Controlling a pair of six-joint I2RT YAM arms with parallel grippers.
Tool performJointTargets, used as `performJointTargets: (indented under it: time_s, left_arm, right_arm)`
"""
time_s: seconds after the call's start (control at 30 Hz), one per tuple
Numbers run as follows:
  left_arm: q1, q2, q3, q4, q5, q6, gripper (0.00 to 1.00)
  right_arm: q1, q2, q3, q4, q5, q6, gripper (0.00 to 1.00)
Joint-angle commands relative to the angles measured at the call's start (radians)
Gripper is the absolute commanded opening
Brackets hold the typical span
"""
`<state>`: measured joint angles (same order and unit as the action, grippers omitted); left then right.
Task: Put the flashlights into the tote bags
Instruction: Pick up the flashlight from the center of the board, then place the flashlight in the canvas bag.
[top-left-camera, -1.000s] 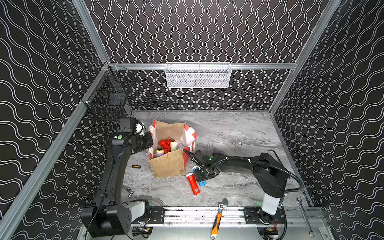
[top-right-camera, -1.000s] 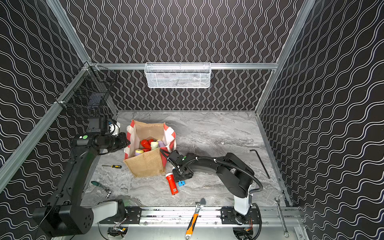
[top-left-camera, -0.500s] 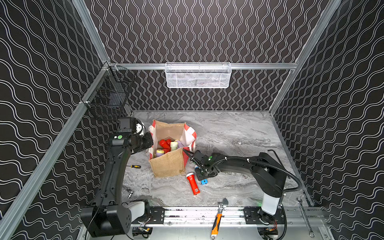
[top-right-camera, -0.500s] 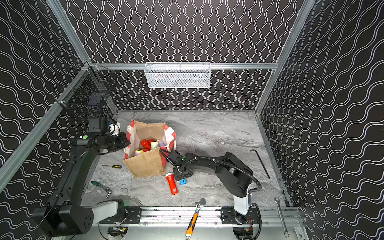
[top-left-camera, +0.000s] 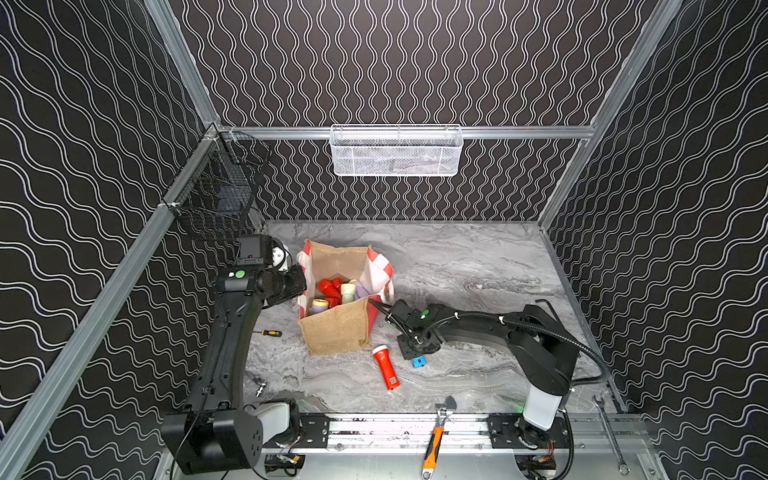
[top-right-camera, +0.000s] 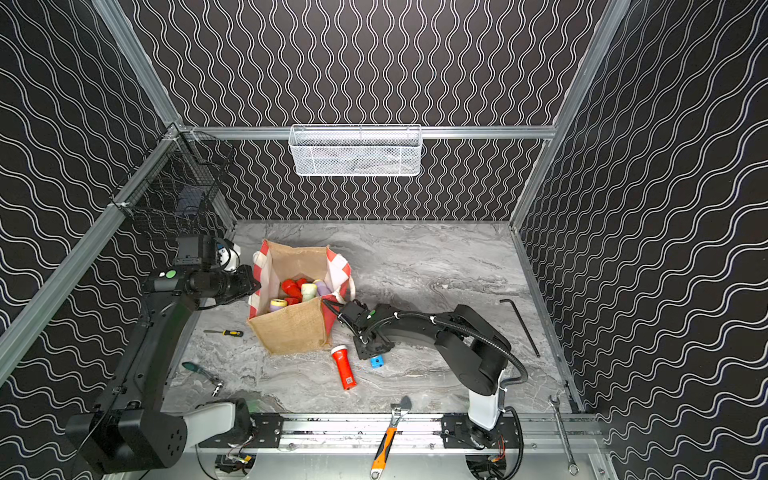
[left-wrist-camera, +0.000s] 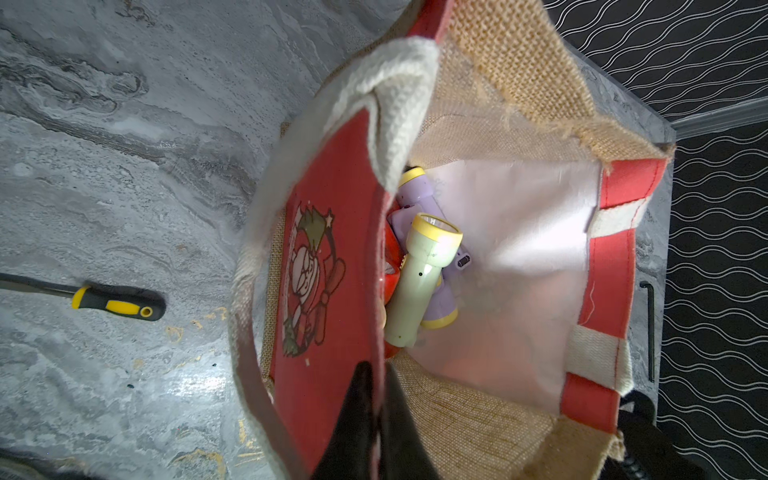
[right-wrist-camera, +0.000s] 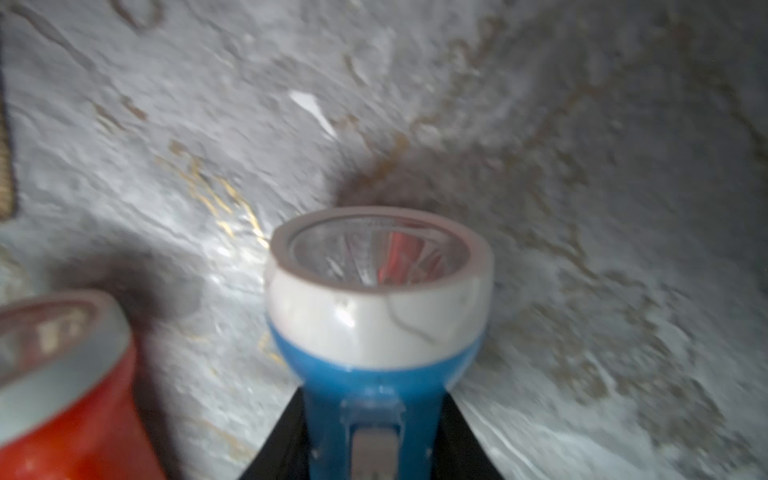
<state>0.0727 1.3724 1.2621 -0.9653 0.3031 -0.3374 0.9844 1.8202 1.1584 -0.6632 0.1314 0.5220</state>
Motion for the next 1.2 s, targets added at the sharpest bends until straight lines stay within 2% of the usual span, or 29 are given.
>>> performJointTargets:
  time_s: [0.0,0.17,0.4,0.63,0.87,1.17]
  left_arm:
    - [0.001,-0.004,-0.004,0.040,0.008,0.004,0.09]
    - [0.002,-0.007,-0.004,0.043,0.010,-0.001,0.09]
    - [0.001,-0.006,0.010,0.043,0.008,-0.006,0.09]
    - [0.001,-0.003,0.000,0.059,0.017,-0.013,0.09]
    - [0.002,-0.004,0.005,0.063,0.022,-0.016,0.09]
    - [0.001,0.008,0.008,0.074,0.034,-0.018,0.08]
  right_arm:
    - [-0.009,-0.055,0.007,-0.058,0.031,-0.013,0.31]
    - [-0.045,-0.138,0.051,-0.077,0.004,-0.038,0.30]
    - [-0.103,-0.231,0.197,-0.085,-0.052,-0.105,0.31]
    - [-0.116,-0.198,0.411,-0.085,-0.115,-0.158,0.31]
    - [-0.121,-0.146,0.545,0.058,-0.315,-0.134,0.32]
    - [-0.121,0.070,0.798,0.133,-0.594,-0.050,0.31]
